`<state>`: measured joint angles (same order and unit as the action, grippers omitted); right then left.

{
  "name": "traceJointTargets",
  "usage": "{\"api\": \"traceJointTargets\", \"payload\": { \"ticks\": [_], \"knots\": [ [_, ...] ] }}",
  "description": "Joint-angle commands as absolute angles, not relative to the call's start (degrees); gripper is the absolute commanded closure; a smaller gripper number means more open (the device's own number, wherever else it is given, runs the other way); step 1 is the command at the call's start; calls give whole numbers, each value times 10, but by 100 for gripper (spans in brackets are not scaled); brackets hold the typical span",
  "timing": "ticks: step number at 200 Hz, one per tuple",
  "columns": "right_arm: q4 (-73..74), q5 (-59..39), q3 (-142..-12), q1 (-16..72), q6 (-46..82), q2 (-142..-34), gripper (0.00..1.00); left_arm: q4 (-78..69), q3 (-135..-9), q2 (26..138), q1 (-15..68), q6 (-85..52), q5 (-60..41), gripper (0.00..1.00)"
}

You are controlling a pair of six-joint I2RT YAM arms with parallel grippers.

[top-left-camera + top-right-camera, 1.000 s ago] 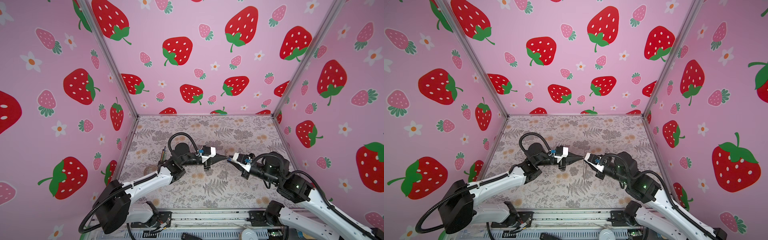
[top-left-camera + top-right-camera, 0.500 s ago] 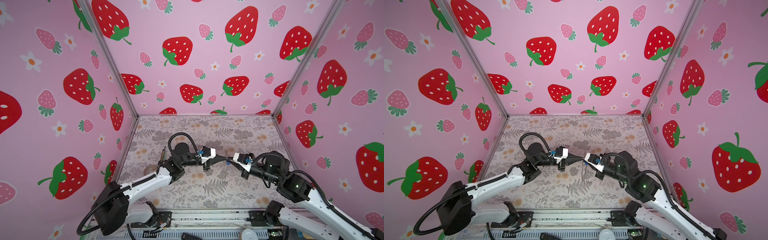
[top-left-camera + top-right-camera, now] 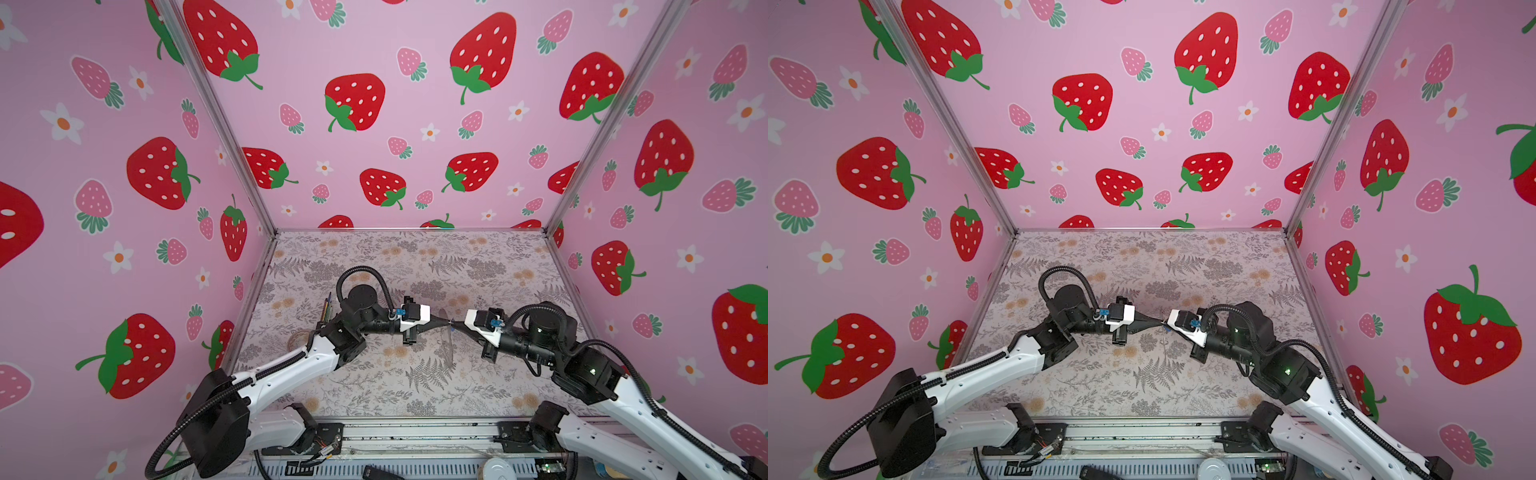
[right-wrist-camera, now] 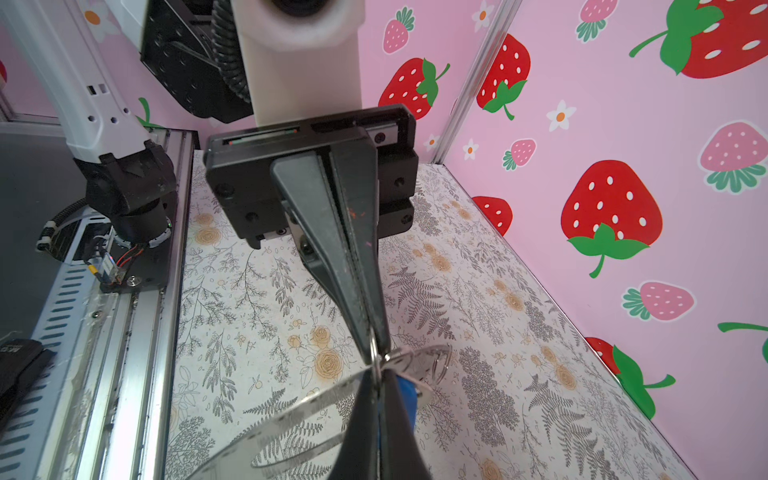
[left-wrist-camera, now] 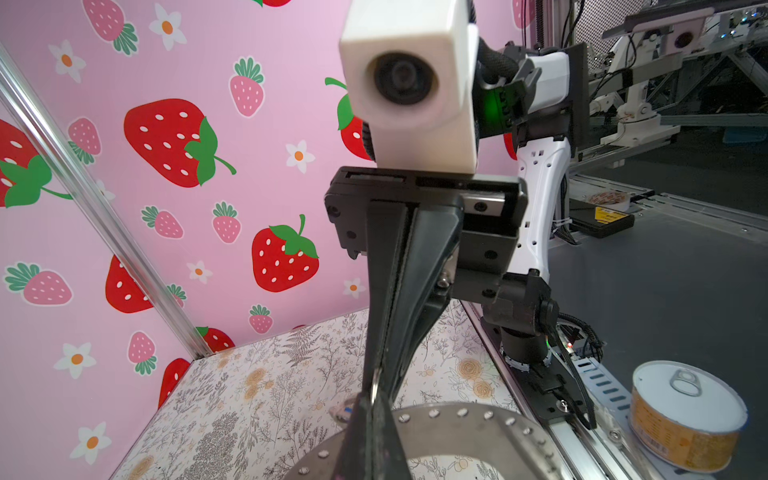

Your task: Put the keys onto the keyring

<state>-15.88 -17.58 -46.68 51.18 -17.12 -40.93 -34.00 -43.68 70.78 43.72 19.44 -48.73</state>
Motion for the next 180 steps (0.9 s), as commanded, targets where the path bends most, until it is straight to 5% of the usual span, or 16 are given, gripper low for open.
{"api": "traceJointTargets", "payload": {
  "ticks": [1,12,34,102,180],
  "knots": [
    [-151,-188,-475,506,-174,-412,100,-282,-462,698,438,236,-507,91],
    [-155,-189,-478,505,-174,-415,100,-246,-469,689,438,262,-494,79],
    [-177,-178,-489,503,-175,-428,100,-157,-486,662,438,328,-446,71],
    [-298,-168,-562,503,-186,-537,100,49,-550,643,472,468,-305,73],
    [-310,-179,-581,503,-178,-549,100,99,-586,675,509,512,-221,73]
  ]
}}
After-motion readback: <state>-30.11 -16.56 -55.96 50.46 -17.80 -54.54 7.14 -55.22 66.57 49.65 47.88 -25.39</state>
